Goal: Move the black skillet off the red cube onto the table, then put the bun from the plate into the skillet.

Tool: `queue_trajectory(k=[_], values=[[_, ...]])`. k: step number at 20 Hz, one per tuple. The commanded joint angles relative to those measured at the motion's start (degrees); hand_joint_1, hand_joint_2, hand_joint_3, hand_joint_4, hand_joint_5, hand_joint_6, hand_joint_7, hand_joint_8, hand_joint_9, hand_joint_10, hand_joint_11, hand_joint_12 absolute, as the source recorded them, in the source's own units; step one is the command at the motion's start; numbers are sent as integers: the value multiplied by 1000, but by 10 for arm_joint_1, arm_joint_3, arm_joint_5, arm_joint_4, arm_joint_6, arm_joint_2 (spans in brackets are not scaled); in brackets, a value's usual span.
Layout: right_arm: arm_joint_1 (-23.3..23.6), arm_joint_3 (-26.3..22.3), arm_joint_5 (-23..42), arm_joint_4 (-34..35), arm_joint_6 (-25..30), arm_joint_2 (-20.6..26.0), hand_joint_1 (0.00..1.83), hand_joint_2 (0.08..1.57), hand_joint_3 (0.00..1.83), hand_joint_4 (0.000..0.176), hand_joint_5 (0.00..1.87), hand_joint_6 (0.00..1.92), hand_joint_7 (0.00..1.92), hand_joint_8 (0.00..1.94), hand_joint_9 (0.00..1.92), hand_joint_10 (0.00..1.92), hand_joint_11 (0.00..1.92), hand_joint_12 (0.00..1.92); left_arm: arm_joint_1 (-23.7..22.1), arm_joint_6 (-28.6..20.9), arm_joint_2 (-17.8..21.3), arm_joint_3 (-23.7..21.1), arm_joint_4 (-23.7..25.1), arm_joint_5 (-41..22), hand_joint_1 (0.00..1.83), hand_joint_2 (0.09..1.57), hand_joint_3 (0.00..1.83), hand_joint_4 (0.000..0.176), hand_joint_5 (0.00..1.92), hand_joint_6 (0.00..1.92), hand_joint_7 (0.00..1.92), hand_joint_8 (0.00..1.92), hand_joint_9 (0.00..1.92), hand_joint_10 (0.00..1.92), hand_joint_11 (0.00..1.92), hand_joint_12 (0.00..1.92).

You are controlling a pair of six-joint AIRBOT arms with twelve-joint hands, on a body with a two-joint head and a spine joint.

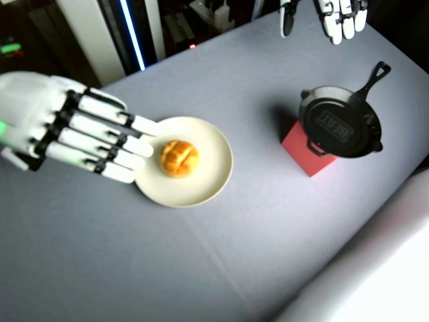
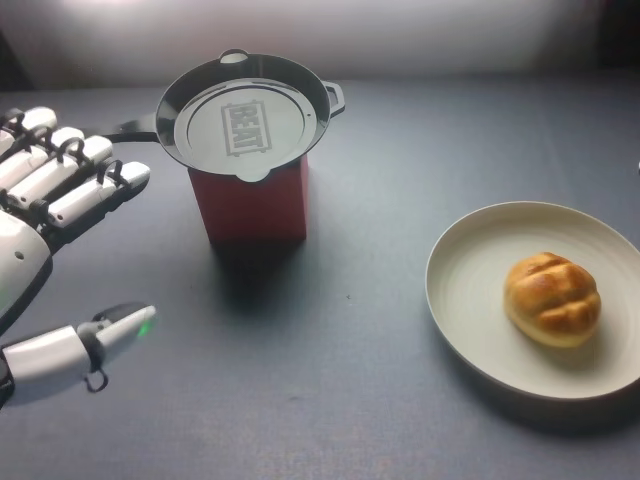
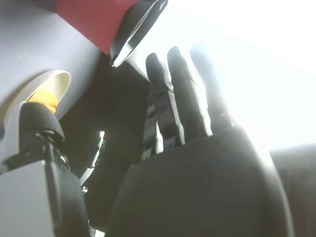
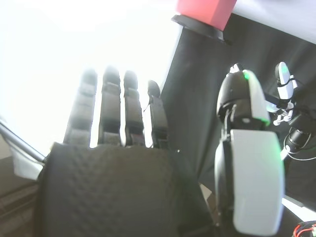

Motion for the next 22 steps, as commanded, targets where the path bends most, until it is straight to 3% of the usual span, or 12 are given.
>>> queue_trajectory(k=[1,5,6,8,9,11,13,18,19,20,21,22], values=[[3,3,70,10,5,1,696,1225,6,38,397,4,415,4,398,6,323,226,-3,1,-1,1,9,-70,193,1161,15,88,241,8,169,4,130,15,0,197],[2,3,65,9,5,-1,655,1256,0,25,407,0,410,0,368,0,299,122,-10,3,-6,10,-1,-62,262,1092,0,95,200,0,148,0,115,1,0,291],[2,4,64,9,5,-1,626,1262,2,30,403,0,409,0,369,0,305,117,-25,8,-10,22,-15,-54,370,1058,0,98,187,0,133,0,118,1,0,391],[2,4,64,8,5,-1,641,1269,2,23,404,1,412,3,370,3,312,108,-54,8,-25,53,-42,-21,616,997,0,62,243,5,173,4,127,4,0,417],[2,5,64,7,5,-1,643,1270,2,33,404,1,413,3,374,4,317,107,-67,8,-35,71,-54,3,655,996,0,63,243,3,176,3,133,6,0,424],[2,5,63,4,5,-2,684,1277,2,13,408,1,424,4,386,5,334,98,-112,14,-60,113,-71,61,922,965,0,54,242,1,165,0,147,6,0,453],[2,5,61,3,5,-2,712,1282,2,10,411,2,440,7,401,8,353,95,-130,30,-67,125,-80,81,1079,940,0,61,225,0,146,0,118,0,0,389],[2,7,57,-3,6,-4,736,1286,2,4,424,4,477,12,443,15,397,101,-194,56,-101,184,-107,160,908,960,3,104,194,0,145,0,118,1,0,361],[2,7,56,-4,7,-5,738,1290,3,0,421,2,478,11,444,14,398,100,-199,56,-103,188,-108,167,906,946,0,101,216,3,161,2,142,6,0,459],[2,7,55,-6,7,-5,724,1291,3,0,422,2,475,7,444,10,398,97,-206,57,-106,196,-110,177,868,944,0,114,219,3,163,2,145,6,0,477],[2,7,54,-6,7,-5,727,1289,2,0,430,4,484,8,456,12,411,100,-214,62,-109,203,-113,188,850,944,0,118,219,2,157,0,147,5,0,479],[2,7,52,-6,7,-5,738,1286,0,0,441,5,496,8,470,12,424,101,-222,69,-112,211,-119,200,845,947,0,103,219,1,163,1,158,6,0,499]])
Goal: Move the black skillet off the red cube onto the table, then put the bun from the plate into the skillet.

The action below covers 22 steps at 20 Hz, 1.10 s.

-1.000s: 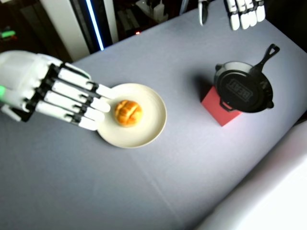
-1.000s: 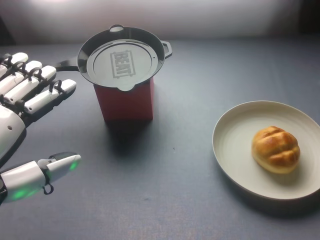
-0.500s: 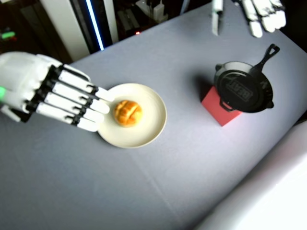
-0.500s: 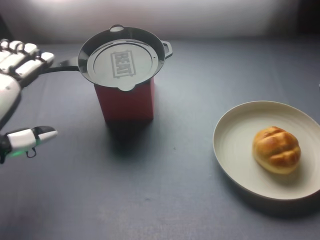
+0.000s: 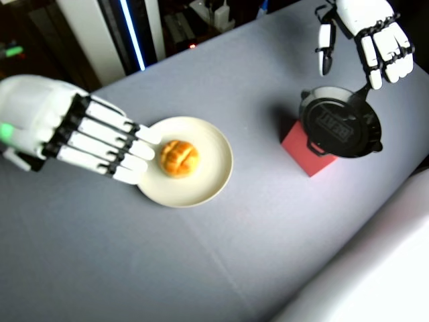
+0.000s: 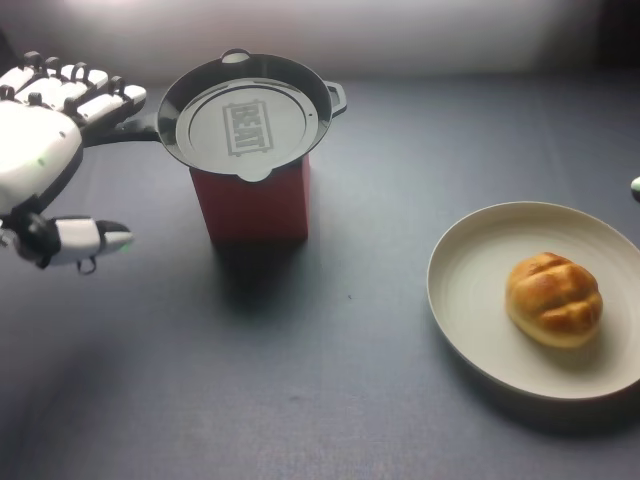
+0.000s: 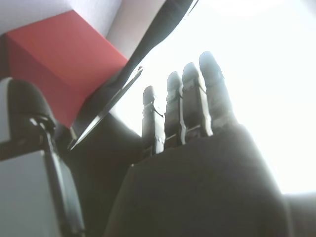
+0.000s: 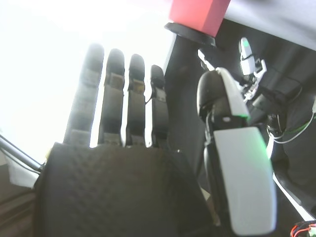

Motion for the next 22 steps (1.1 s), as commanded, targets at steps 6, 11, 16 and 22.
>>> queue_trajectory(k=[6,11,16,22], values=[[2,6,61,7,5,-3,687,1294,2,0,468,8,500,2,485,6,463,104,-56,23,-41,75,-30,25,803,946,0,92,280,5,239,7,219,9,0,556],[3,10,55,3,7,-6,673,1308,1,0,470,3,519,4,518,7,505,105,-75,23,-63,117,-56,65,864,979,1,0,583,9,557,9,480,15,0,926],[3,13,51,-1,11,-10,650,1315,2,0,476,3,538,7,548,12,529,109,-85,6,-76,137,-58,78,1181,1055,2,8,1056,584,1075,635,960,34,348,1138],[3,18,44,-8,16,-17,599,1329,0,41,515,1,593,0,574,0,434,413,-87,-76,-94,166,-43,74,1180,1261,8,9,985,1919,1176,1920,1372,1920,1441,1921]])
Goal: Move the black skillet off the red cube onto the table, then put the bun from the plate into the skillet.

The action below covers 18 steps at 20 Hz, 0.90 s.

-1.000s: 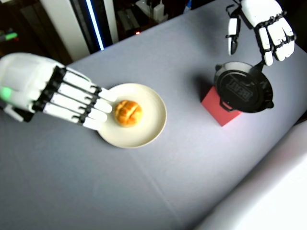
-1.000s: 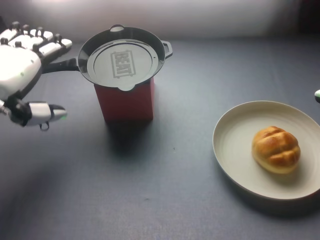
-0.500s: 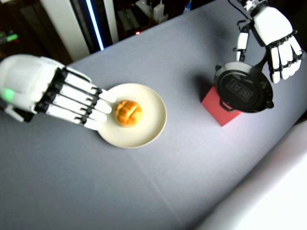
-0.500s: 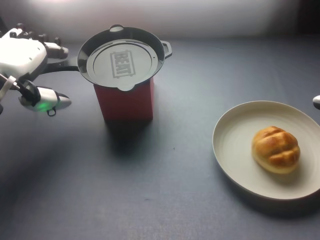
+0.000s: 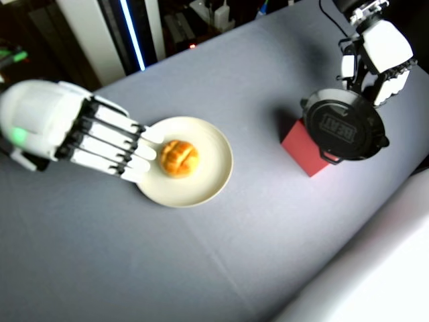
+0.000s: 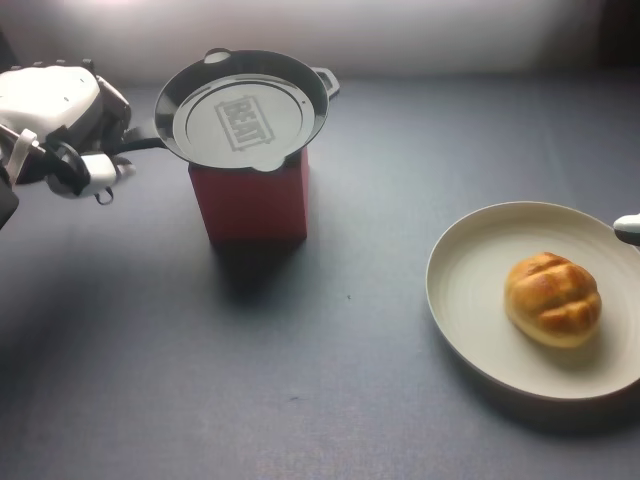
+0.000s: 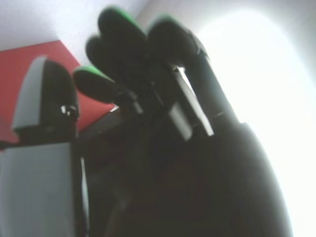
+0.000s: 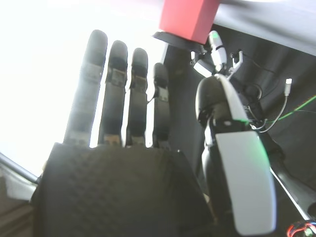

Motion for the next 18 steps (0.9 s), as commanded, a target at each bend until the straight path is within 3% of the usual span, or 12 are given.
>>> queue_trajectory(k=[1,3,4,6,8,10,11,13,15,16,17,18], values=[[3,3,70,9,6,0,605,1330,0,35,514,0,589,0,567,0,396,482,-3,-8,0,2,16,-71,1240,1277,5,28,1072,1921,1282,1921,1485,1921,1542,1921],[3,3,69,9,7,0,597,1326,0,31,528,0,598,0,583,0,366,582,10,-36,0,-3,21,-91,1352,1296,1,32,1155,1921,1386,1921,1600,1921,1637,1921],[3,3,69,9,8,-1,573,1323,0,44,529,0,601,0,591,0,345,654,18,-54,0,-5,24,-104,1381,1283,2,0,1214,1921,1423,1921,1623,1921,1656,1921],[3,3,69,9,9,-2,613,1321,1,34,543,0,618,0,587,0,302,730,34,-98,3,-13,33,-138,1429,1272,0,0,1248,1921,1459,1921,1645,1921,1665,1921],[3,2,69,9,9,-2,580,1333,5,42,528,0,609,1,593,3,308,747,46,-128,8,-25,45,-172,1408,1281,0,0,1247,1921,1453,1921,1624,1921,1644,1921],[3,2,69,9,9,-5,577,1357,2,21,524,3,609,4,605,5,335,716,58,-153,15,-44,58,-222,1402,1281,0,0,1270,1921,1445,1921,1615,1921,1646,1921],[3,2,69,9,9,-5,534,1358,2,35,525,2,607,3,597,1,330,710,61,-160,16,-48,60,-234,1397,1285,1,0,1256,1921,1423,1921,1596,1921,1639,1921],[3,2,69,9,10,-6,505,1362,3,36,540,3,626,4,620,5,351,704,72,-186,22,-64,73,-279,1399,1275,0,0,1207,1921,1367,1921,1553,1921,1604,1921],[3,2,69,9,10,-6,516,1363,0,48,542,3,618,2,603,0,313,700,81,-194,33,-84,93,-308,1387,1270,0,0,1198,1921,1339,1921,1515,1921,1567,1921],[3,2,69,9,10,-6,532,1365,0,35,550,1,629,1,616,1,319,743,87,-195,40,-96,106,-319,1326,1276,1,0,1170,1921,1330,1921,1499,1921,1556,1921],[3,2,69,9,10,-6,520,1369,1,38,548,0,625,0,610,0,311,750,91,-195,44,-104,114,-328,1308,1277,1,0,1150,1921,1327,1921,1505,1921,1573,1921],[3,2,68,10,10,-7,535,1371,1,28,560,0,639,0,634,2,353,727,97,-197,48,-114,124,-343,1345,1274,0,0,1164,1921,1344,1921,1533,1921,1601,1921]])
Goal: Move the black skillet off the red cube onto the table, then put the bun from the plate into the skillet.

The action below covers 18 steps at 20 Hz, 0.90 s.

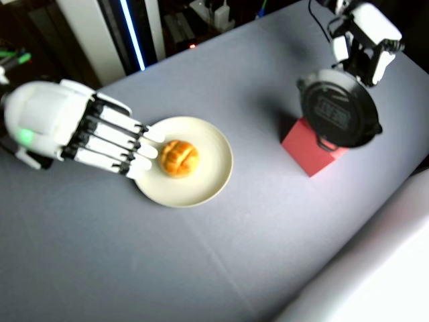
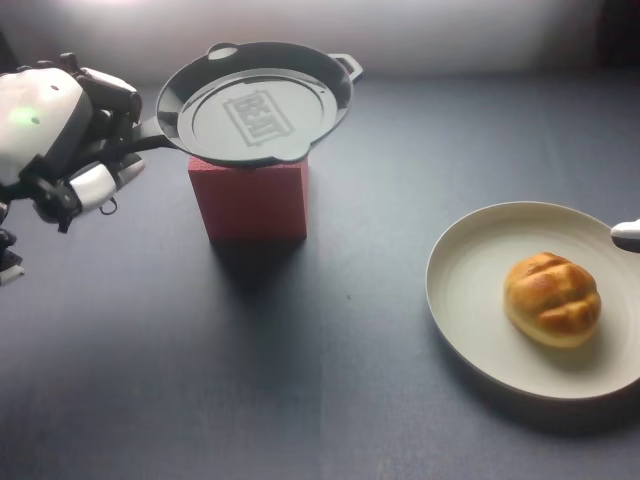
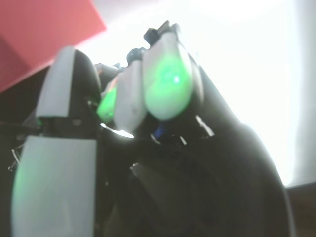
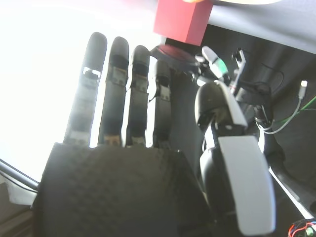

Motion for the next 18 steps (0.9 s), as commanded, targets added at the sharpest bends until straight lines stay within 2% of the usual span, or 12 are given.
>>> queue_trajectory(k=[1,6,8,9,11,12,13,14,15,16,17,18], values=[[3,1,69,8,4,-1,530,1374,1,30,560,0,647,0,641,1,334,769,1,-10,7,-4,21,-94,1387,1265,0,0,1164,1921,1349,1921,1544,1921,1616,1921],[3,1,68,11,5,-1,511,1363,0,40,590,0,657,0,637,1,269,877,37,-24,41,-60,94,-132,1352,1260,0,0,1160,1921,1315,1921,1513,1921,1561,1921],[3,1,68,12,5,-1,540,1364,0,13,584,0,649,0,619,0,241,867,51,-30,52,-74,119,-125,1366,1250,0,0,1262,1921,1410,1921,1586,1921,1625,1921],[3,1,68,13,6,-1,531,1370,0,14,582,0,643,0,619,0,259,823,57,-33,58,-81,133,-118,1341,1249,0,0,1291,1921,1436,1921,1594,1921,1610,1921],[3,0,68,14,6,-1,512,1373,1,35,578,2,643,0,628,2,265,814,73,-32,75,-101,159,-102,1354,1255,0,0,1301,1921,1463,1921,1597,1921,1609,1921],[3,0,68,14,6,-1,510,1371,0,34,590,7,653,4,636,5,279,822,78,-28,81,-107,165,-95,1289,1258,1,0,1285,1921,1447,1921,1575,1921,1588,1921],[3,0,68,15,7,-1,557,1377,1,7,590,5,650,2,630,1,267,821,89,-10,89,-121,166,-81,1304,1258,0,0,1295,1921,1467,1921,1596,1921,1616,1921],[3,0,68,15,7,-1,546,1379,1,3,591,3,651,1,630,1,261,816,95,1,92,-126,164,-66,1292,1271,5,0,1289,1921,1484,1921,1624,1921,1654,1921],[3,0,68,15,7,-1,550,1380,0,3,590,1,655,0,637,1,281,787,103,5,91,-127,160,-50,1298,1276,4,0,1246,1921,1461,1921,1623,1921,1665,1921],[3,0,68,15,7,-1,512,1374,0,29,589,0,650,0,628,0,289,728,111,9,89,-127,154,-33,1281,1277,2,0,1193,1921,1441,1921,1619,1921,1664,1921],[3,0,68,15,7,-1,490,1377,1,35,585,0,645,0,615,0,276,723,113,18,87,-127,147,-23,1285,1267,0,0,1153,1921,1412,1921,1597,1921,1645,1921],[3,0,68,15,7,-1,486,1376,0,27,588,0,653,0,613,0,246,762,113,34,84,-127,139,-11,1319,1247,0,0,1161,1921,1393,1921,1572,1921,1617,1921]])
